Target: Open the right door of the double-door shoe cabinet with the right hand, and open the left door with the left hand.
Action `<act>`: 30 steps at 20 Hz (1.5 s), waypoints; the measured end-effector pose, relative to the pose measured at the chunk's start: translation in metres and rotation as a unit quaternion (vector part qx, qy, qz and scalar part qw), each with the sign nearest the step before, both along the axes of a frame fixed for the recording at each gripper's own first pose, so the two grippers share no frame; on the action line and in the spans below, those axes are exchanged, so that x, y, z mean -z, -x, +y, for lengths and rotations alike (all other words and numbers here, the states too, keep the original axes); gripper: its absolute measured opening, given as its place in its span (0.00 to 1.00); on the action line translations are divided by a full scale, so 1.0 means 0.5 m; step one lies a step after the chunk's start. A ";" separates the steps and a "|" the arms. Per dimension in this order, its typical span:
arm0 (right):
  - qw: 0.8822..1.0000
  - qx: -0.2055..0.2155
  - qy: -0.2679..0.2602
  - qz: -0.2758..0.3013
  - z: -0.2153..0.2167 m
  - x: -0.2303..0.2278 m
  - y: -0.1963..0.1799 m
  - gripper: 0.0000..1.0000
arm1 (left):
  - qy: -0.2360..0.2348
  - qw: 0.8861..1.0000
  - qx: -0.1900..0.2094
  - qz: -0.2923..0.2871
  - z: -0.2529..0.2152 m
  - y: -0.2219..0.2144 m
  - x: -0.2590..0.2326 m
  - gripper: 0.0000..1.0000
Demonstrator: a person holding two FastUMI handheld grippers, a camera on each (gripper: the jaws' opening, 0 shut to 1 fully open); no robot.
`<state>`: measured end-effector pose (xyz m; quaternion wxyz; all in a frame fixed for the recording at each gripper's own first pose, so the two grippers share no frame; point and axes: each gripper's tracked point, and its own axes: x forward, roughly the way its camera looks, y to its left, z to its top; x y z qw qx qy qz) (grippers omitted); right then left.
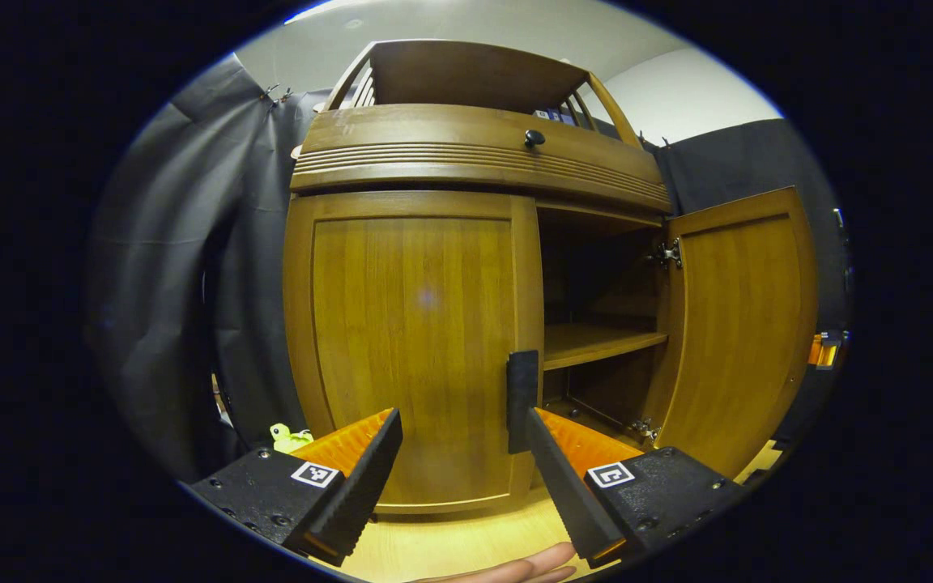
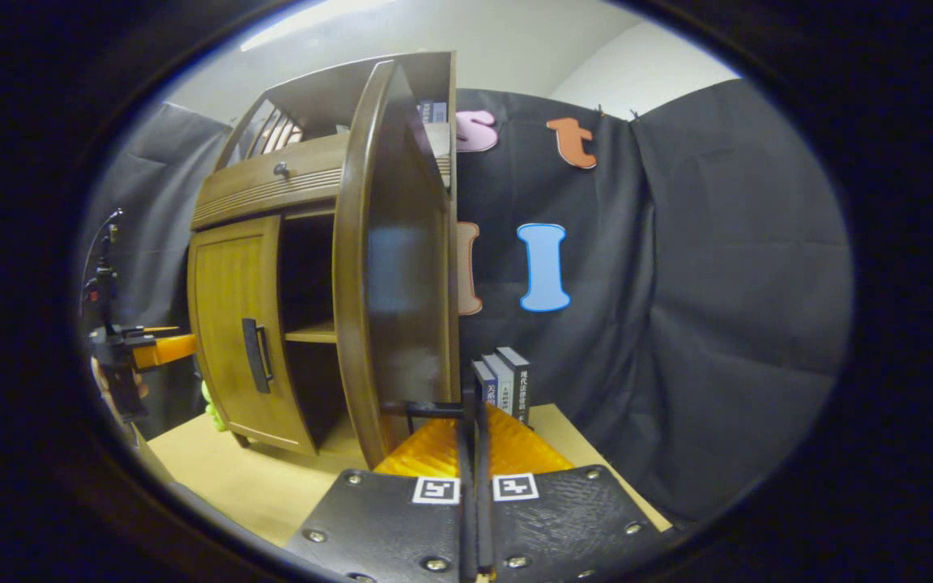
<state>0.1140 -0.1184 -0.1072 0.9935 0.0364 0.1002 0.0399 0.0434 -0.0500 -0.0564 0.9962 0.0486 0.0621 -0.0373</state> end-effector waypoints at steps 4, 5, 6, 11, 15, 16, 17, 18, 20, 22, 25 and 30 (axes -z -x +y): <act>0.999 -0.034 -0.010 -0.015 -0.026 0.001 0.000 0.01 | -0.004 1.000 0.000 0.011 -0.010 -0.006 0.016 0.92; 0.999 -0.038 -0.010 -0.017 -0.035 0.000 0.001 0.09 | -0.006 1.000 -0.003 0.011 -0.009 -0.007 0.017 0.93; 0.999 -0.038 -0.010 -0.025 -0.048 0.002 -0.009 0.10 | -0.007 1.000 -0.005 0.009 -0.007 -0.009 0.016 0.92; 0.999 -0.037 -0.005 -0.034 -0.084 0.008 0.002 0.09 | -0.002 1.000 -0.001 0.009 -0.015 -0.022 0.025 0.95; 0.999 0.016 -0.010 -0.027 -0.147 0.013 0.051 0.60 | -0.004 1.000 0.001 0.015 -0.023 -0.054 0.045 0.93; 0.999 0.027 -0.008 -0.029 -0.153 0.007 0.070 0.72 | -0.005 1.000 0.000 0.016 -0.026 -0.063 0.050 0.96; 0.999 0.038 -0.005 -0.031 -0.160 0.006 0.081 0.83 | -0.004 1.000 -0.001 0.018 -0.029 -0.069 0.060 0.93; 0.998 0.047 -0.002 -0.034 -0.164 -0.006 0.101 0.99 | 0.000 1.000 -0.002 0.018 -0.033 -0.077 0.065 0.96; 0.996 0.081 0.018 -0.031 -0.177 -0.014 0.129 0.99 | 0.006 1.000 0.004 0.015 -0.047 -0.093 0.077 0.93; 0.991 0.119 0.055 -0.025 -0.183 -0.016 0.165 1.00 | 0.002 1.000 0.008 0.003 -0.058 -0.111 0.081 0.99; 0.993 0.094 0.050 -0.057 -0.080 -0.028 0.199 0.95 | 0.020 0.999 0.007 -0.036 -0.067 -0.143 0.063 0.93; 0.995 -0.005 -0.006 -0.103 0.165 -0.040 0.270 0.99 | 0.053 0.997 0.030 -0.046 -0.106 -0.213 0.091 0.91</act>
